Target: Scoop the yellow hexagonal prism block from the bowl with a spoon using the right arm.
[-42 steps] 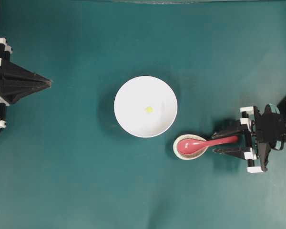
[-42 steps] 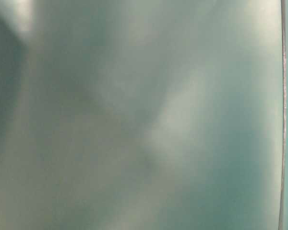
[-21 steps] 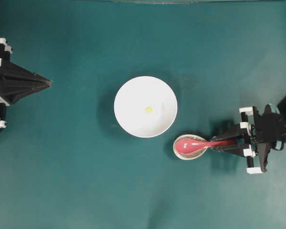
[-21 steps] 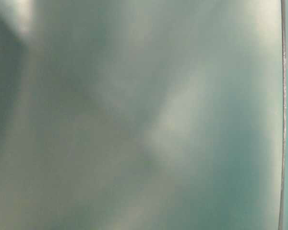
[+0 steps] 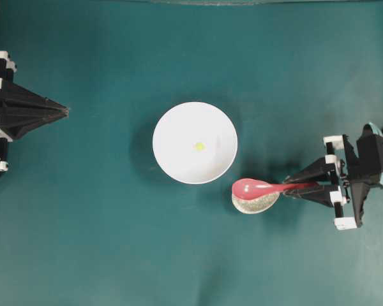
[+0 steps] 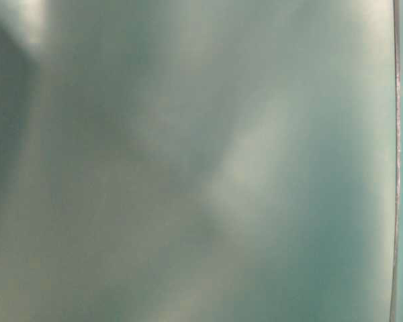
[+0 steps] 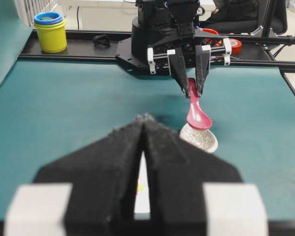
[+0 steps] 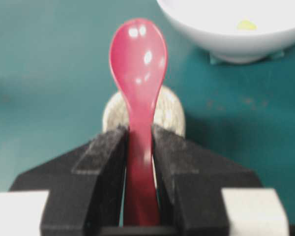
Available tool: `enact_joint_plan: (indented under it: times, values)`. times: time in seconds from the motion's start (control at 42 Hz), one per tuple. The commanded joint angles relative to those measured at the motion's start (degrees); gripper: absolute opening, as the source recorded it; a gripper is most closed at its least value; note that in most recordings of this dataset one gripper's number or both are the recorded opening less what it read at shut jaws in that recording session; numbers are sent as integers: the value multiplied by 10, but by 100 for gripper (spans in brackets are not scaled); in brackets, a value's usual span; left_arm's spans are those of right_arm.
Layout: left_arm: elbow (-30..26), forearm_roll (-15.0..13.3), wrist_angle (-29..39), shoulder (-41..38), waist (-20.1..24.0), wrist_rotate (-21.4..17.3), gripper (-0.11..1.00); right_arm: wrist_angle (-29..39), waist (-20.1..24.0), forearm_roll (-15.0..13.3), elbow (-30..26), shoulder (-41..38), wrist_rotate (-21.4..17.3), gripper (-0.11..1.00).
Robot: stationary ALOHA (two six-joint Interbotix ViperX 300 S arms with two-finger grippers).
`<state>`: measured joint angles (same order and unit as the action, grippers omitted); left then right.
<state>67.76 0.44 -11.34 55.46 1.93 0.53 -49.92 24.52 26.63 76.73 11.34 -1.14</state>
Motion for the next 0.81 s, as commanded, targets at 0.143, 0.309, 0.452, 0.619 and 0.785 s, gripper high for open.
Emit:
enact_joint_plan:
  times: [0.143,0.309,0.452,0.619,0.785]
  values:
    - [-9,1,-4,-5,0,0,0,142,-42,0,-51,85,38,22]
    - [-9,1,-3,-5,1,0,0,258,-66,0,-82,120,65,22]
    - [-8,1,-3,-6,1,1,0,297,-66,0,-80,123,69,22]
    - [-8,1,-4,-6,1,1,0,298,-66,0,-70,112,68,22]
    - [-8,1,-4,-6,1,1,0,298,-66,2,-67,90,63,22]
